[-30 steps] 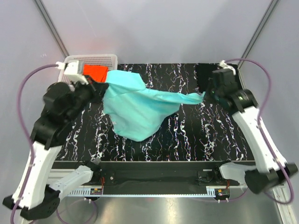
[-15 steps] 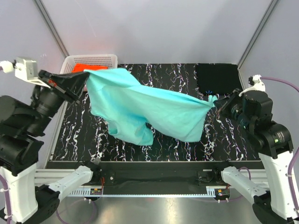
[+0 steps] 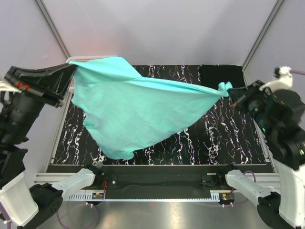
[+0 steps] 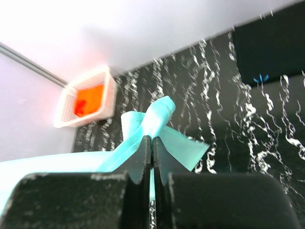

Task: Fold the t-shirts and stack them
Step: Flatten the tshirt out

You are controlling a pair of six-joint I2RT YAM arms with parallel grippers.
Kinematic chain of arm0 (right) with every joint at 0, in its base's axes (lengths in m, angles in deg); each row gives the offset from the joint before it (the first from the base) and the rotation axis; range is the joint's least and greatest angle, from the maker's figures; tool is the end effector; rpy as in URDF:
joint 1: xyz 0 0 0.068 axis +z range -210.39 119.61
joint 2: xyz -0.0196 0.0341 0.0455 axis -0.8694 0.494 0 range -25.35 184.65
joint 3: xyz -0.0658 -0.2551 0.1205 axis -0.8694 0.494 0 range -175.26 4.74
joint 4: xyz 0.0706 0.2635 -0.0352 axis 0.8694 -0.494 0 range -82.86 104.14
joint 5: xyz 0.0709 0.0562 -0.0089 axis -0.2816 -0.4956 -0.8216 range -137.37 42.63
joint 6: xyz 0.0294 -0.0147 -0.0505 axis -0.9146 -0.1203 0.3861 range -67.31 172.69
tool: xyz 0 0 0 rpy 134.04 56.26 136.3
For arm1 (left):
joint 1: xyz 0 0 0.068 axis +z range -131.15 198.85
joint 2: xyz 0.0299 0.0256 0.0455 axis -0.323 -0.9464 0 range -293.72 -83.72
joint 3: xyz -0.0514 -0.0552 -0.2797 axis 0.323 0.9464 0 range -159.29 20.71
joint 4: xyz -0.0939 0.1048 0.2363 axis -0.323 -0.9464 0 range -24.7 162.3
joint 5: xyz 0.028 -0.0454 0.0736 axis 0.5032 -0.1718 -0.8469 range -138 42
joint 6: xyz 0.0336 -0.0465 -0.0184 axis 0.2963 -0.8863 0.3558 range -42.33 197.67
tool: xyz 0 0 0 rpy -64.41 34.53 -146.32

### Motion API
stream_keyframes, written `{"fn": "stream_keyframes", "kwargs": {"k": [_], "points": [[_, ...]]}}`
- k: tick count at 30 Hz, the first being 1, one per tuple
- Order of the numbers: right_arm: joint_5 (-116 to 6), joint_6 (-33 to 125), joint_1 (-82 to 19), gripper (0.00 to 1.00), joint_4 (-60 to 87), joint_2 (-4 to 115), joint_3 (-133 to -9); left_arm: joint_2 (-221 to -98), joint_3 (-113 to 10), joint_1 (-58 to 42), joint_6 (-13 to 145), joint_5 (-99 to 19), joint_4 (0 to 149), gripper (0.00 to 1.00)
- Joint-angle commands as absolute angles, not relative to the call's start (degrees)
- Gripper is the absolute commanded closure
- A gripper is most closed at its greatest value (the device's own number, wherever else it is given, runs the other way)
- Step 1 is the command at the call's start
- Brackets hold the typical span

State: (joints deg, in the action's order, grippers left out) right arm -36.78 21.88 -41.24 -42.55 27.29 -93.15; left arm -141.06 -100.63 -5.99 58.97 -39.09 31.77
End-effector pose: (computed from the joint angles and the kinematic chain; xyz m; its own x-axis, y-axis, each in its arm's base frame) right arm 0.1017 0.0266 0.5403 -0.2391 0.4499 -0.8605 -0.0349 0.8816 0.4707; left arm 0.0301 -0.0216 0.6569 0.1679 -0.4268 -0.8886 0.6309 0.7392 -0.2357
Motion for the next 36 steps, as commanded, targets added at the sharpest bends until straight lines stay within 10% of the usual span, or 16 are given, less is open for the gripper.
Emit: {"fn": "stream_keyframes", "kwargs": {"k": [1,13,28,31,36], "points": [[-35.3,22.1,-41.3,1.00,-41.5,20.8,-91.9,-137.8,-99.9,-5.9,55.9,-37.0,36.9,1.00],[-25.9,26.5,-41.3,1.00,-43.4,39.6,-98.7,-146.4,-91.4,-5.8,56.5,-47.8,41.5,1.00],[-27.1,28.4,-54.9,1.00,-34.6,85.3,-105.8,-191.3,-88.4,5.3,71.1,-57.6,49.4,1.00],[-28.0,31.4,-55.0,0.78,-34.7,94.9,-114.2,-199.4,-93.6,5.3,74.0,-60.3,50.6,1.00],[-26.7,32.6,-55.3,0.40,-43.0,100.8,-122.5,-198.2,-94.4,4.9,73.5,-61.6,49.7,0.47]]}}
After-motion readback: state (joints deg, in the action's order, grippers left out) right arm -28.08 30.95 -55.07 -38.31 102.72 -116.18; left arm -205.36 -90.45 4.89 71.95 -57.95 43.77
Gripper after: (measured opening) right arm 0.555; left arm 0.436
